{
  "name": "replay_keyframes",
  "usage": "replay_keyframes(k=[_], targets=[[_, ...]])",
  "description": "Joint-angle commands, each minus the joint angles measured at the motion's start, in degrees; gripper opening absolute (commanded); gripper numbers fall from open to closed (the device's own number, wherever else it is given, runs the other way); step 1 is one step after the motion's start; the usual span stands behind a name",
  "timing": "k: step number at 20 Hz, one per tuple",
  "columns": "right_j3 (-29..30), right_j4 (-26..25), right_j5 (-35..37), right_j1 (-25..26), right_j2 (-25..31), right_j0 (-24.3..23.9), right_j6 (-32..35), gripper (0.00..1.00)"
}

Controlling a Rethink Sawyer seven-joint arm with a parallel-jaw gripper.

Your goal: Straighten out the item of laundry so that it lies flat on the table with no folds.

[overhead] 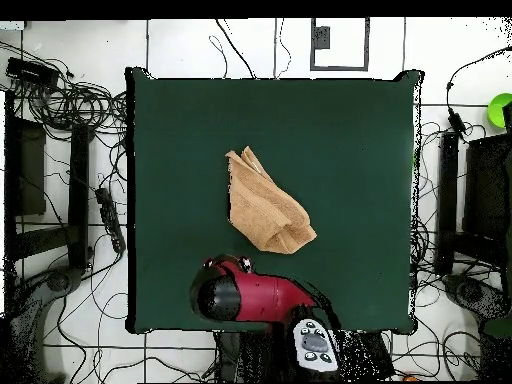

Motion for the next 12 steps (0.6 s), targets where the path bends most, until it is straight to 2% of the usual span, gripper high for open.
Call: replay_keyframes(k=[1,12], targets=[[-6.03,-1.32,6.88,0.20,5.71,-2.14,3.03,1.00],[-8.99,-5.82,7.82,2.08,8.93,-7.84,-0.31,1.00]])
